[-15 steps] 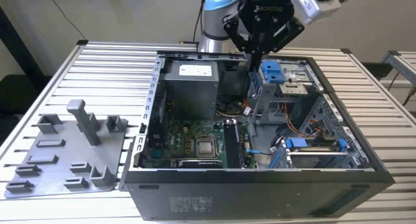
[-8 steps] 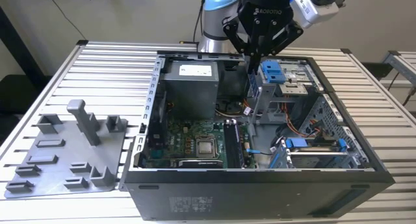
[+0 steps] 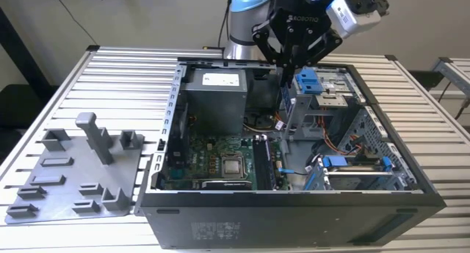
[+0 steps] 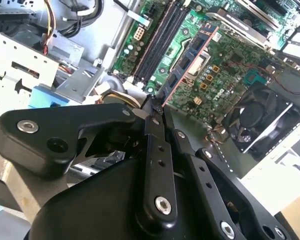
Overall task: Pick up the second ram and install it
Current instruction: 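Insert the second ram into the second slot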
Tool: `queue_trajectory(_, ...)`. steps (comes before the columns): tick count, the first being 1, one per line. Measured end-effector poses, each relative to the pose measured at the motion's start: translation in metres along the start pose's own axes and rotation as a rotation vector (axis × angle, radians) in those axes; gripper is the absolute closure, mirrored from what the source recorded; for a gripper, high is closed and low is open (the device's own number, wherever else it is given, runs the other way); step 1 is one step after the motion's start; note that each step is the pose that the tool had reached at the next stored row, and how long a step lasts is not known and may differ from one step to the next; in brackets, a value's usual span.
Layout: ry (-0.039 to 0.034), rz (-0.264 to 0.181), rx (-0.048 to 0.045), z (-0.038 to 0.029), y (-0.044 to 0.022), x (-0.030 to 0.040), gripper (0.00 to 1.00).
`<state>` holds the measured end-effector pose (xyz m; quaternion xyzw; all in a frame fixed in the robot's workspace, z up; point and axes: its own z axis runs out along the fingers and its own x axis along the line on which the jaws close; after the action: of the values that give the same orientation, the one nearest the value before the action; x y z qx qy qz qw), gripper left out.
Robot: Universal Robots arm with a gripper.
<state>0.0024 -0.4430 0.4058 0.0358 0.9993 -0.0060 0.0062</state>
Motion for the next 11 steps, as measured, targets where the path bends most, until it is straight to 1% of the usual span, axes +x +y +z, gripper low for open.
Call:
queue_trajectory(3,0.0002,0.004,0.0001,0.0031,-0.0008,-0.0008,0.86)
queue_trajectory(11,0.0002,0.005,-0.0003,0.0041,-0.0009,-0.0008,0.86)
